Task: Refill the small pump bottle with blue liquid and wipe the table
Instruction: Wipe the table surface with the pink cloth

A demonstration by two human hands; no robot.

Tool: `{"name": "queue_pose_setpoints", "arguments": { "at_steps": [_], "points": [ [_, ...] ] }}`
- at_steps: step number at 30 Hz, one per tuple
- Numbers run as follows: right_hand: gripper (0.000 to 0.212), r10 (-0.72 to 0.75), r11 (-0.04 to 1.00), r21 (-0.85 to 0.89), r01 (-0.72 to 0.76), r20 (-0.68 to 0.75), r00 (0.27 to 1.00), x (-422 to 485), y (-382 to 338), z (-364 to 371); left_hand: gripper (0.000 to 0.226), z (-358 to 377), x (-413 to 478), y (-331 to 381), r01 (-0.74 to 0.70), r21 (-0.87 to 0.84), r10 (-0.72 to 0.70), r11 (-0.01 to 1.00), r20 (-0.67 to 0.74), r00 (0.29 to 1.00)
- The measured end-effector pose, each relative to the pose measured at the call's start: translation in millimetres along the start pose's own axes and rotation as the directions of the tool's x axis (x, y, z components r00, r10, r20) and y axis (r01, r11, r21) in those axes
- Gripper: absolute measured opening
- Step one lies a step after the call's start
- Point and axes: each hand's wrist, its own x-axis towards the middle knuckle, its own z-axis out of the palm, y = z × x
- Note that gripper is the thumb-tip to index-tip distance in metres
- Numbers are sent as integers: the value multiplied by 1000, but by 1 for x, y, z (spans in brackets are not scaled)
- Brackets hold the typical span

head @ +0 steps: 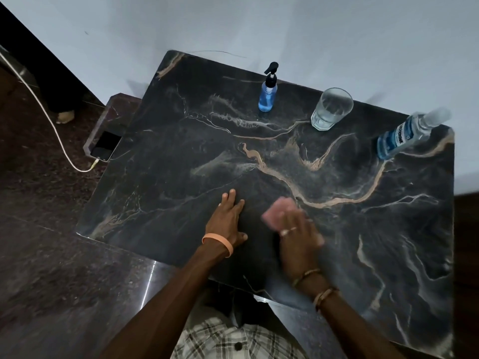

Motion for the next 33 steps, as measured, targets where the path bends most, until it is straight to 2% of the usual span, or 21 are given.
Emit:
{"name": "queue_pose_setpoints", "arguments": {
  "at_steps": [2,3,4,6,8,9,11,13,14,16,18,20,21,22,24,25,26,28,30,31,33],
  "points": [
    [49,-339,939,-58,339,16,941,4,-20,3,100,0,1,0,-9,6,9,1000,5,1000],
    [47,-407,907,-123,404,-1,914,20,-11,-1,100,0,1,0,-8,0,8,1000,9,1000],
    [47,-374,917,-147,370,-2,927,35,6,-6,101,-1,1,0,-4,-8,4,1000,8,1000],
    [52,-103,982,-155,108,39,994,58,47,-17,102,-2,1,0,0,-13,0,1000,-1,1000],
    [58,173,981,-98,-169,31,984,54,62,-24,102,-2,-1,1,11,-30,-11,1000,0,1000],
    [57,183,978,-99,-181,9,983,42,49,-22,102,-2,-2,1,17,-35,-17,999,-2,1000],
    [52,-99,992,-75,102,41,994,6,16,-5,101,-1,-2,1,14,-31,-14,999,2,1000],
    [48,-381,924,-6,382,74,922,-7,17,-6,100,-2,0,0,1,-31,0,1000,11,1000],
    [46,-374,928,23,373,66,925,1,33,-14,100,-4,0,0,-2,-33,2,999,7,1000],
    [47,-106,994,7,106,17,994,21,73,-26,99,-7,0,2,-10,-30,11,999,9,1000],
    [54,227,974,49,-223,-112,967,28,84,-27,99,-7,-2,3,-6,-43,7,999,13,1000],
    [52,296,951,148,-270,-197,935,19,47,-7,98,-5,-3,3,2,-63,-2,998,1,1000],
    [49,199,969,186,-163,-197,960,12,19,3,97,-3,-2,1,-8,-72,7,997,-13,1000],
    [51,0,986,163,25,-150,989,3,-7,10,95,-1,-1,0,-26,-78,24,997,-26,999],
    [58,-403,915,0,403,-3,915,0,-18,16,92,2,-1,-4,-55,-102,51,993,-42,998],
    [63,-476,879,-7,476,28,879,13,-6,14,95,3,-1,-5,-74,-125,69,989,-46,997],
    [65,-460,887,51,458,17,888,28,4,13,97,3,-3,-10,-84,-148,78,985,-50,996],
    [56,-266,953,139,270,-47,963,52,11,1,94,1,-7,-13,-132,-191,120,973,-71,990],
    [52,-127,969,206,134,-48,991,56,-24,-2,83,1,-15,-17,-170,-287,147,943,-99,984],
    [52,-139,960,237,147,-50,989,52,-50,3,80,-1,-19,-19,-169,-355,132,920,-127,983],
    [53,-319,917,236,321,-50,946,48,-90,10,74,-6,-27,-28,-123,-427,29,896,-220,975]
  ]
}}
